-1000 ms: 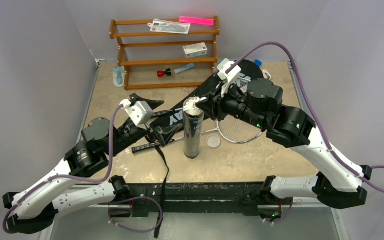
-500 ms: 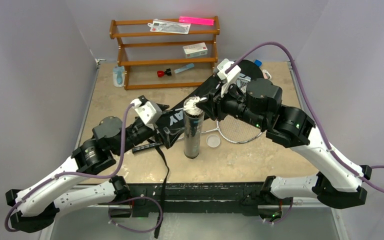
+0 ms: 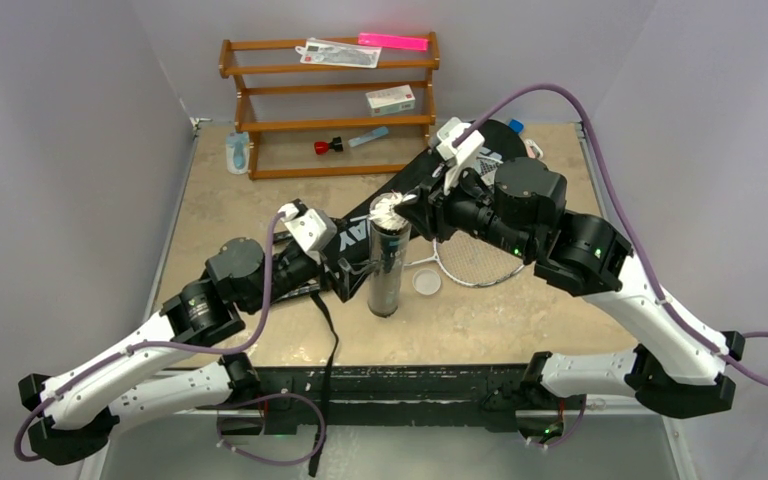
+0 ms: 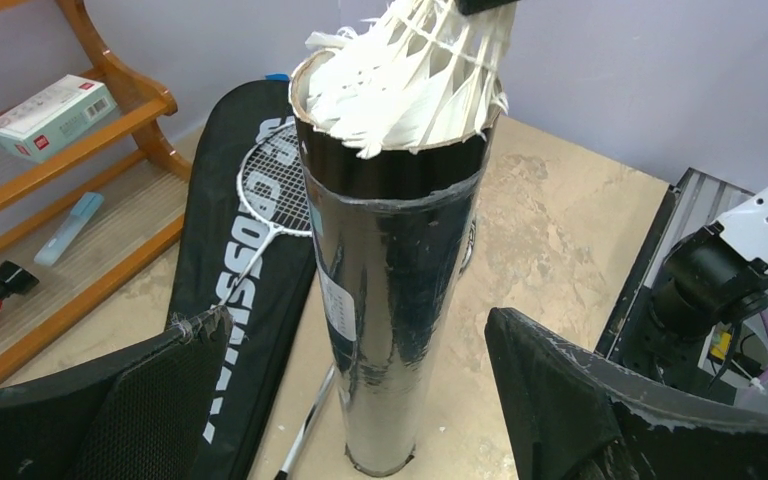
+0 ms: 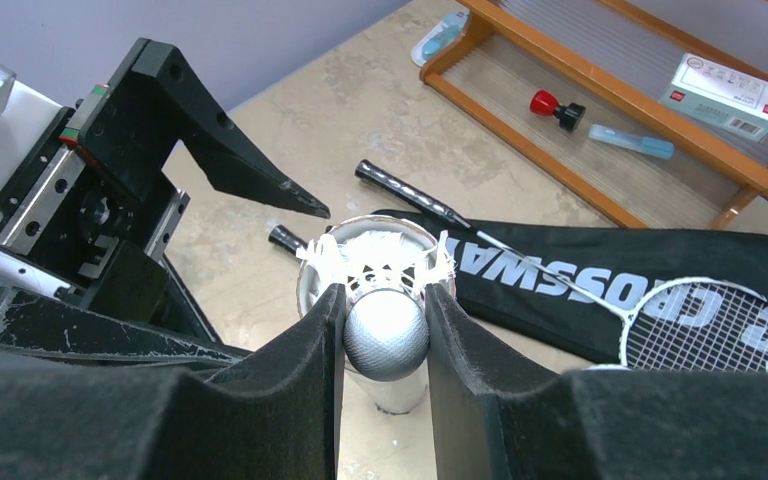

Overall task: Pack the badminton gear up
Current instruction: Adjust the shuttlecock in the shuttle tube.

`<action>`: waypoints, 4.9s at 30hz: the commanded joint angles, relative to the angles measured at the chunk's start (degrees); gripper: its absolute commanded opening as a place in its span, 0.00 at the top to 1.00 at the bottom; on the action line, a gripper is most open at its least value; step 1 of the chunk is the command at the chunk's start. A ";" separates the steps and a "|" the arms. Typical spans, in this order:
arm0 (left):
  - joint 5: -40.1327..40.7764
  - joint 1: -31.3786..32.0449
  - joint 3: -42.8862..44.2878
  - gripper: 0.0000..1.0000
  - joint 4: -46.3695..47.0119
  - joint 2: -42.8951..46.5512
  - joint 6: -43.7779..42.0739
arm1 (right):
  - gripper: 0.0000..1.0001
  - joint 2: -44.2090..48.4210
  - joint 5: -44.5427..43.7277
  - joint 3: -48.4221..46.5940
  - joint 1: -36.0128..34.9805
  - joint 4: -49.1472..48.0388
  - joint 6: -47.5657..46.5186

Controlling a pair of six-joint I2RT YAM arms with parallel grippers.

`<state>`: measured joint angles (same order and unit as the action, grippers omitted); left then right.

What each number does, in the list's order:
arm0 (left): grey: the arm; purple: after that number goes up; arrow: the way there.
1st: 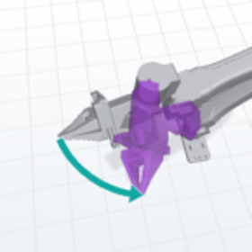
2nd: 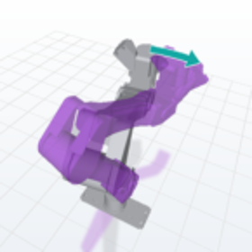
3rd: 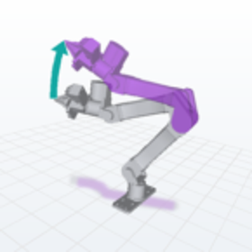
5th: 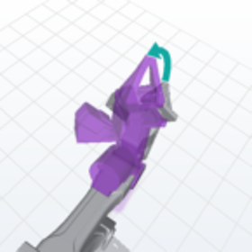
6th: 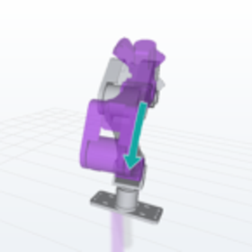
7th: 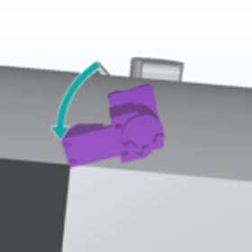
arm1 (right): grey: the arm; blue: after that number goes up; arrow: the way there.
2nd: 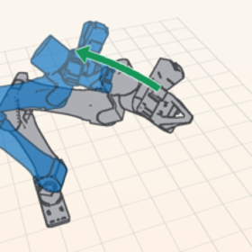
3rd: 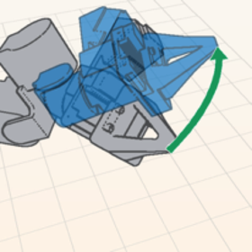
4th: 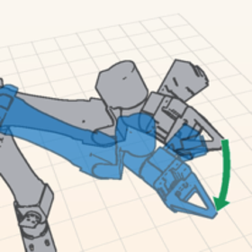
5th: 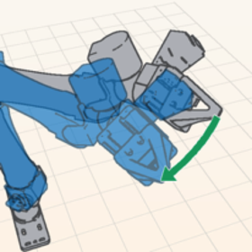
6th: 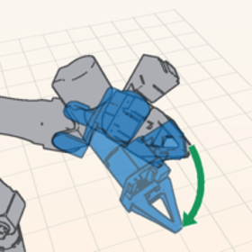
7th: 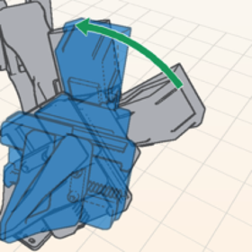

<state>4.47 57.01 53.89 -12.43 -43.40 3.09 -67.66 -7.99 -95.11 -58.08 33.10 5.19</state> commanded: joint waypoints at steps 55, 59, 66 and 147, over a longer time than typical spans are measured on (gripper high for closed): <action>-8.67 -1.99 -10.35 0.43 25.06 -12.57 -5.64 | 1.00 -5.24 -3.12 -9.18 -0.06 12.85 -2.05; -8.85 -1.99 -10.48 0.44 25.28 -12.59 -5.99 | 1.00 -6.45 -4.48 -11.15 -0.05 14.58 -2.13; -10.99 -1.99 -10.06 0.45 25.18 -13.35 -6.73 | 1.00 -8.22 -4.58 -13.57 -0.02 17.42 -2.63; -11.41 -1.99 -10.55 0.46 22.42 -12.59 -1.80 | 1.00 -4.52 3.70 -5.22 -0.06 10.38 -0.92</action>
<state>-6.66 55.13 43.86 10.02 -57.14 0.01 -72.07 -5.65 -103.77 -58.13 43.59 2.87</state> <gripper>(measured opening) 0.659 0.004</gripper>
